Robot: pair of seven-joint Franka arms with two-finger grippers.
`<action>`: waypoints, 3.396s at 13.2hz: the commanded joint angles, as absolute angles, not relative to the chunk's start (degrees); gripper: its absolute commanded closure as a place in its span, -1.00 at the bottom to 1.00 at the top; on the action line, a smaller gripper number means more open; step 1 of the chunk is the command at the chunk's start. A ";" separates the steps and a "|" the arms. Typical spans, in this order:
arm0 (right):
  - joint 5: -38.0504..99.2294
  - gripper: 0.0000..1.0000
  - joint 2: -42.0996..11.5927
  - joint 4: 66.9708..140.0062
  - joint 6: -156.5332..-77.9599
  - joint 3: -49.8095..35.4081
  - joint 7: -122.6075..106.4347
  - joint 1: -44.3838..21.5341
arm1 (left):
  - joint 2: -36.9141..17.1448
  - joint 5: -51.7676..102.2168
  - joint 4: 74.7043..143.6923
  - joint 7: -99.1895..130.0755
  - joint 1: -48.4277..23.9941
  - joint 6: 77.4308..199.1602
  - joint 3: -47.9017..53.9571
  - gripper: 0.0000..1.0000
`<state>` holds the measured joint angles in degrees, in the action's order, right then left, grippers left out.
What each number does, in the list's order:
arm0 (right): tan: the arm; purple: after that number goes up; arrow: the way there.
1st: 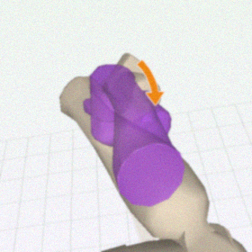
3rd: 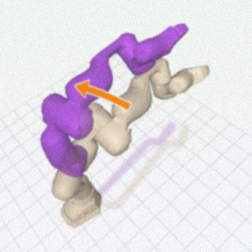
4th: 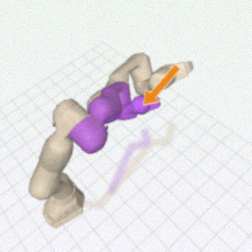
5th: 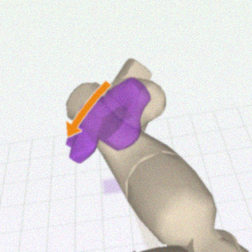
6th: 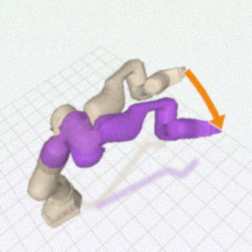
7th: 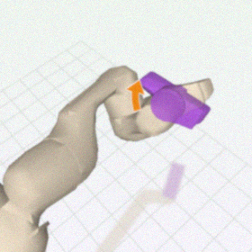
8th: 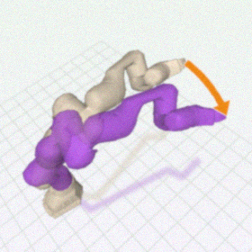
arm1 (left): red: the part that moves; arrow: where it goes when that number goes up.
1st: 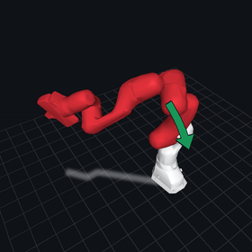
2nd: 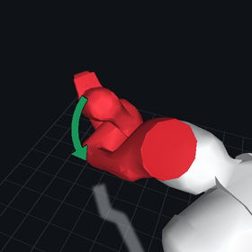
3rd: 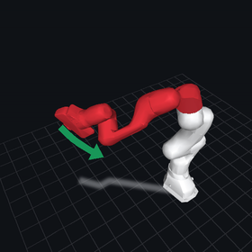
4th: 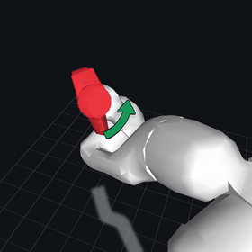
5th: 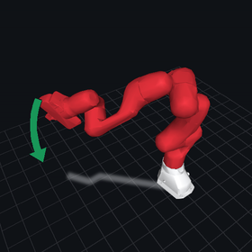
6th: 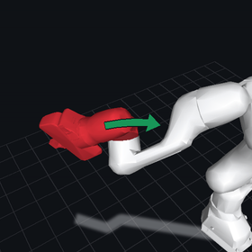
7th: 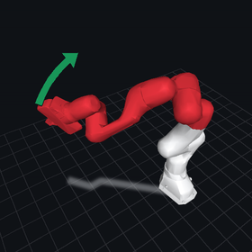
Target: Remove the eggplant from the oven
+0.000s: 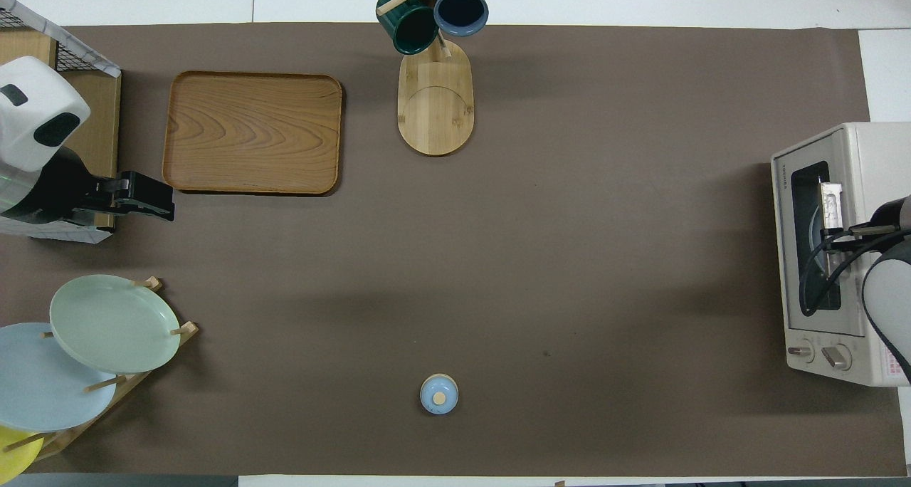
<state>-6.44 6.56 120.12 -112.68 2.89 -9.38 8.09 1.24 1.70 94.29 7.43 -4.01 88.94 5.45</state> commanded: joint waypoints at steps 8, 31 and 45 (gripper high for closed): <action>-5.98 1.00 5.98 122.34 -114.61 2.20 -8.45 4.05 | 2.20 2.37 95.01 7.91 -3.69 88.77 5.45 -1.00; -2.72 0.24 -2.02 120.77 -121.30 2.46 -0.88 -2.65 | 2.20 2.29 95.01 7.91 -3.69 88.77 5.45 -1.00; -2.72 1.00 0.97 130.25 -130.08 2.37 -7.03 1.58 | 2.20 2.37 95.01 7.91 -3.69 88.77 5.45 -1.00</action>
